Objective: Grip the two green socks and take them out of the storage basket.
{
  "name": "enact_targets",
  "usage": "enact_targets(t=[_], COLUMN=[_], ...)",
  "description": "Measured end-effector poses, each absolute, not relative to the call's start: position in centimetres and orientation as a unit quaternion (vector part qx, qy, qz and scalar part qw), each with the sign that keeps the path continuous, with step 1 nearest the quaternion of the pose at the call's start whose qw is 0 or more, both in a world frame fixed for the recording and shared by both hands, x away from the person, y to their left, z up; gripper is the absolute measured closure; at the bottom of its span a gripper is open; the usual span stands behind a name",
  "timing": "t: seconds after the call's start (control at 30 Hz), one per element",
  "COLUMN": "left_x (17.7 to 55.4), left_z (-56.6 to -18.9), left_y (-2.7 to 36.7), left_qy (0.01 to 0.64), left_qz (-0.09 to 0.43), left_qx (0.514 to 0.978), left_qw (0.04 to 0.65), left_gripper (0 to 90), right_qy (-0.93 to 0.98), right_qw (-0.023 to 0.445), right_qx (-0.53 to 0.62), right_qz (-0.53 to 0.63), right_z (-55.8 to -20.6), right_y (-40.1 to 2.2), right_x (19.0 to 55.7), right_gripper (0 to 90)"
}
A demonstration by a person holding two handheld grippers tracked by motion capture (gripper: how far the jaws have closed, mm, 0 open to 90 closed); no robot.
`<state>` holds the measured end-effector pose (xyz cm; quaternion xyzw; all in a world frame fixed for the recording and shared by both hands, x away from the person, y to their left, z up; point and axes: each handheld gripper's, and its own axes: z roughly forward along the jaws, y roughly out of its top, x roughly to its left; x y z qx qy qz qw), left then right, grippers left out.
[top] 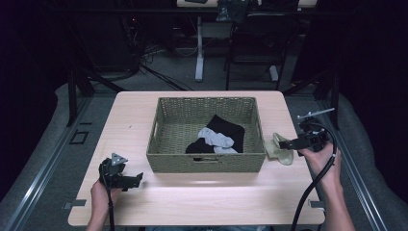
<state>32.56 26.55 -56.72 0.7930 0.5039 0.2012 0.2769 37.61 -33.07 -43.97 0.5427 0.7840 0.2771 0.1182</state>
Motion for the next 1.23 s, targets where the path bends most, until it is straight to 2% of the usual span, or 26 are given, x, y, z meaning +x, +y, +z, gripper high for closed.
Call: enact_targets(t=[0.4,0.87,1.0,1.23], left_x=[32.6,32.6,32.6,32.7], left_z=[-56.7,-56.7,-56.7,-56.7], left_y=[26.6,26.5,26.5,26.4], left_qy=[0.503,0.502,0.5,0.5], left_qz=[0.202,0.2,0.202,0.202], left_qx=[0.793,0.794,0.795,0.796], left_qw=[0.277,0.278,0.279,0.276], left_gripper=[0.2,0.2,0.2,0.2], right_qy=[0.787,0.789,0.789,0.793], right_qw=[0.116,0.123,0.109,0.113], right_qx=[0.541,0.538,0.54,0.539], right_qz=[0.274,0.27,0.27,0.261], right_z=[-47.2,-50.8,-53.0,-53.2], right_y=[-33.0,-32.4,-32.7,-33.0], right_x=[34.5,31.6,31.2,31.4], right_gripper=[2.0,0.2,0.0,0.0])
